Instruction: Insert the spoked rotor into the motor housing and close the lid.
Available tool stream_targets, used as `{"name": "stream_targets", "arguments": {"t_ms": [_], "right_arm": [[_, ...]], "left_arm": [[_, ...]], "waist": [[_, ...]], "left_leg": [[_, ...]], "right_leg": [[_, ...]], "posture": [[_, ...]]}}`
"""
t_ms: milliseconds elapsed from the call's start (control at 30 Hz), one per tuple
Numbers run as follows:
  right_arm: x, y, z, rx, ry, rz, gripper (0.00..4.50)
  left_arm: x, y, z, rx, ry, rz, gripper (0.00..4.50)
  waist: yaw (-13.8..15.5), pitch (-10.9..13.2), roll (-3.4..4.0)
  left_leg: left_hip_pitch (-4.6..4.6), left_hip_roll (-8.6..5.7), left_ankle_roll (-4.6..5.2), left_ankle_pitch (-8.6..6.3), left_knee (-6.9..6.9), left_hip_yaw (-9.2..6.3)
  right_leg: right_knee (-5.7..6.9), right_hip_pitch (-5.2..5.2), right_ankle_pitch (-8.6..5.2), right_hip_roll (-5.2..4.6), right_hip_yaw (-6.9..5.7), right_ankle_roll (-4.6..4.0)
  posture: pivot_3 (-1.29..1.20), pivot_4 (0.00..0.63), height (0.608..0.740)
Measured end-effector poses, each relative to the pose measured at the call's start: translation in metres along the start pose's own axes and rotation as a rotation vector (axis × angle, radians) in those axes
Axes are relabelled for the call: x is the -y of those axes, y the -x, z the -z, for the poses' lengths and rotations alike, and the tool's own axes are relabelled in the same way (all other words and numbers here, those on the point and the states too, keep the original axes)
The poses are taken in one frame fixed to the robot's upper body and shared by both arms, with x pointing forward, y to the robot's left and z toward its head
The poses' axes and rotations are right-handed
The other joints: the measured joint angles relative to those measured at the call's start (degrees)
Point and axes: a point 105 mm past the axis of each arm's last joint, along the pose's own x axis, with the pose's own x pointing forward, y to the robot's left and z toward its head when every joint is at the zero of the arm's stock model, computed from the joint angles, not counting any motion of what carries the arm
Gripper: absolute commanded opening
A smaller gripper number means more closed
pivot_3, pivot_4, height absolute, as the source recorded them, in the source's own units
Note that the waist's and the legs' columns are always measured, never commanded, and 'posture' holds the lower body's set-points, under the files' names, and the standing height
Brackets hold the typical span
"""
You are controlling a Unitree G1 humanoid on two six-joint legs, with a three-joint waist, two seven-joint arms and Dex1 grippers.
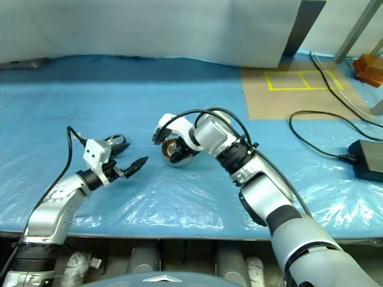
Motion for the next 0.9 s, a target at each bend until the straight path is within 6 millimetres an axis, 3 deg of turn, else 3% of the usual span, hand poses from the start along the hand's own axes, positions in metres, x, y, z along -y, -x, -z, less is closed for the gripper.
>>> {"name": "stream_targets", "arguments": {"t_ms": [233, 600, 633, 733, 900], "right_arm": [[0.013, -0.022, -0.020, 0.038, -0.290, 0.107, 1.87], [0.015, -0.030, -0.022, 0.029, -0.332, 0.145, 1.87], [0.015, -0.030, -0.022, 0.035, -0.327, 0.142, 2.53], [0.013, -0.033, -0.023, 0.041, -0.313, 0.122, 3.37], [0.009, -0.027, -0.026, 0.032, -0.266, 0.084, 3.37]], "left_arm": [[0.001, 0.001, 0.000, 0.001, -0.003, 0.000, 4.50], [0.002, 0.005, 0.003, -0.008, 0.002, -0.014, 4.50], [0.002, 0.004, 0.003, -0.007, 0.001, -0.015, 4.50], [0.002, 0.004, 0.001, -0.002, -0.003, -0.014, 4.50], [0.002, 0.004, 0.001, -0.002, -0.003, -0.013, 4.50]], "waist": [[-1.42, -0.01, 0.06], [-0.49, -0.12, 0.07], [-0.52, -0.12, 0.07], [-0.37, -0.08, 0.11], [-0.38, -0.13, 0.04]], "left_leg": [[1.70, -0.37, 0.02, -0.14, -0.64, 0.08], [2.03, -0.49, 0.15, -0.24, -0.94, 0.06], [2.03, -0.49, 0.15, -0.24, -0.95, 0.06], [1.73, -0.60, 0.15, -0.24, -1.01, 0.07], [1.52, -0.59, -0.08, -0.11, -1.00, 0.07]], "right_leg": [[0.03, 0.82, -0.39, -0.11, 0.57, 0.36], [0.03, 0.77, -0.39, -0.13, 0.66, 0.37], [0.03, 0.73, -0.39, -0.13, 0.67, 0.37], [0.03, 0.47, -0.38, -0.14, 0.76, 0.37], [-0.02, 0.33, -0.32, -0.11, 0.76, 0.30]], "posture": [[0.00, 0.150, 0.740], [0.00, 0.150, 0.740], [0.00, 0.150, 0.740], [0.00, 0.150, 0.740], [0.00, 0.150, 0.740]]}}
